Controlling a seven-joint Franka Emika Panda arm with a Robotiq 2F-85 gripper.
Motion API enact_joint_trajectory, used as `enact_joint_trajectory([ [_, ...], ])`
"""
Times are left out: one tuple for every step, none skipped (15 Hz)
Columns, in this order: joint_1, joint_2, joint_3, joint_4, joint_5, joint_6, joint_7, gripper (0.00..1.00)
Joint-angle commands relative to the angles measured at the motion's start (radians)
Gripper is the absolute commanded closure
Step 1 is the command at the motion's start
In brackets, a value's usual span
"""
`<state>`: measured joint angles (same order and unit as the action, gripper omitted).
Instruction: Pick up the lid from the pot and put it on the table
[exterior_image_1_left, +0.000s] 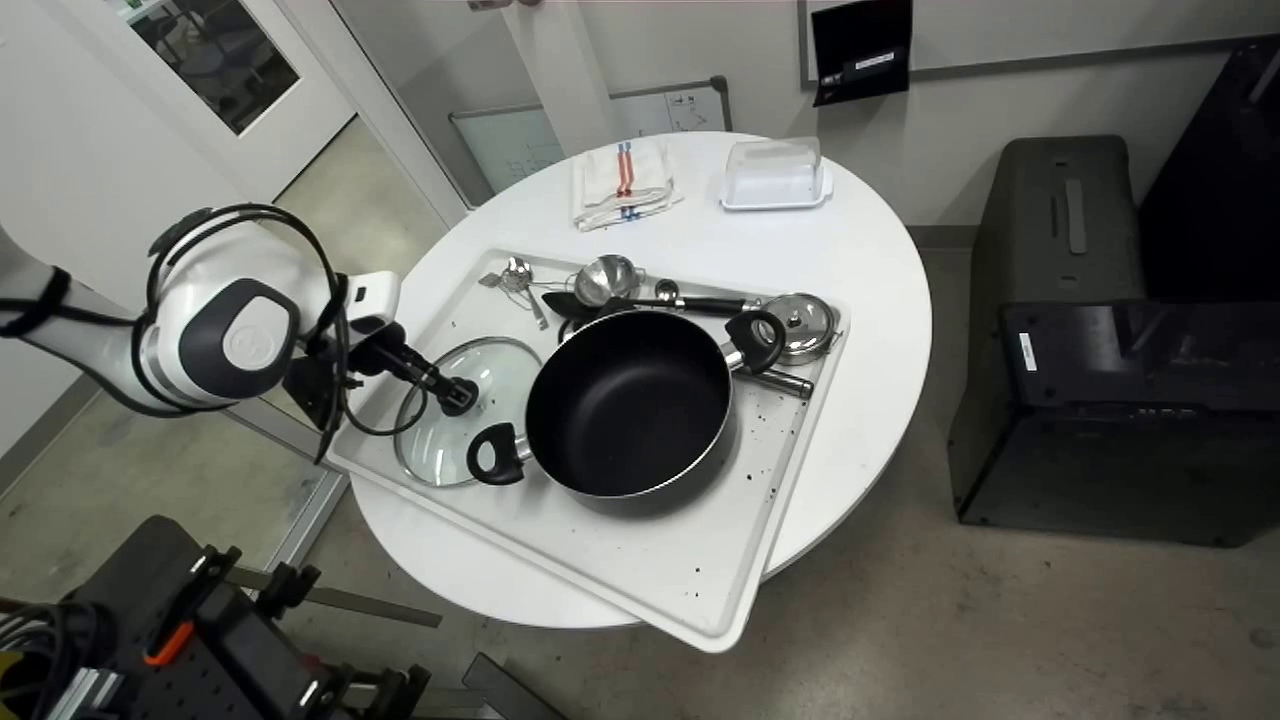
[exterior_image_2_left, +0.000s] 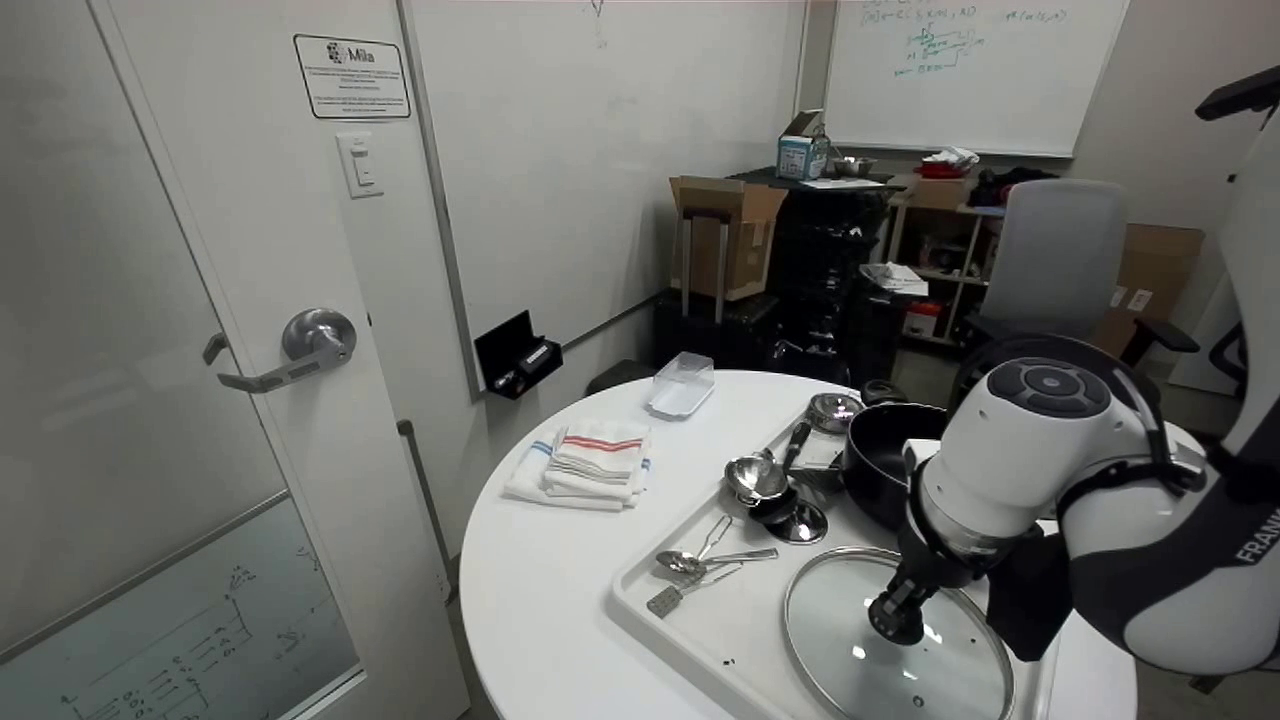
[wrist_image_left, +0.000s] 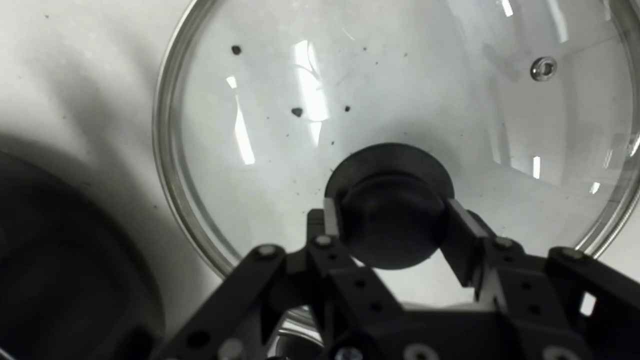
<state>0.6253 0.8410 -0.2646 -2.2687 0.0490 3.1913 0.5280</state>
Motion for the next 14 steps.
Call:
enact_joint_trajectory([
  [0.000, 0.002, 0.006, 0.013, 0.080, 0.011, -0.073, 0.75],
  [-0.001, 0.000, 0.007, 0.013, 0.090, 0.011, -0.081, 0.47],
  [-0.002, -0.001, 0.008, 0.013, 0.098, 0.010, -0.086, 0.24],
  [-0.003, -0.004, 0.009, 0.011, 0.105, 0.010, -0.091, 0.22],
  [-0.004, -0.007, 0.010, 0.009, 0.111, 0.010, -0.094, 0.20],
  [-0.006, -0.014, 0.012, 0.005, 0.116, 0.010, -0.099, 0.13],
  [-0.007, -0.018, 0.014, 0.003, 0.119, 0.011, -0.103, 0.07],
  [-0.010, -0.028, 0.017, -0.003, 0.122, 0.011, -0.108, 0.00],
  [-0.014, -0.039, 0.022, -0.011, 0.121, 0.010, -0.111, 0.00],
  [-0.021, -0.054, 0.028, -0.023, 0.119, 0.010, -0.117, 0.00],
  [-0.024, -0.063, 0.032, -0.030, 0.117, 0.011, -0.120, 0.00],
  [-0.032, -0.082, 0.041, -0.044, 0.115, 0.011, -0.127, 0.00],
  [-0.038, -0.094, 0.049, -0.051, 0.114, 0.011, -0.132, 0.00],
  [-0.037, -0.104, 0.048, -0.060, 0.114, 0.007, -0.134, 0.00],
])
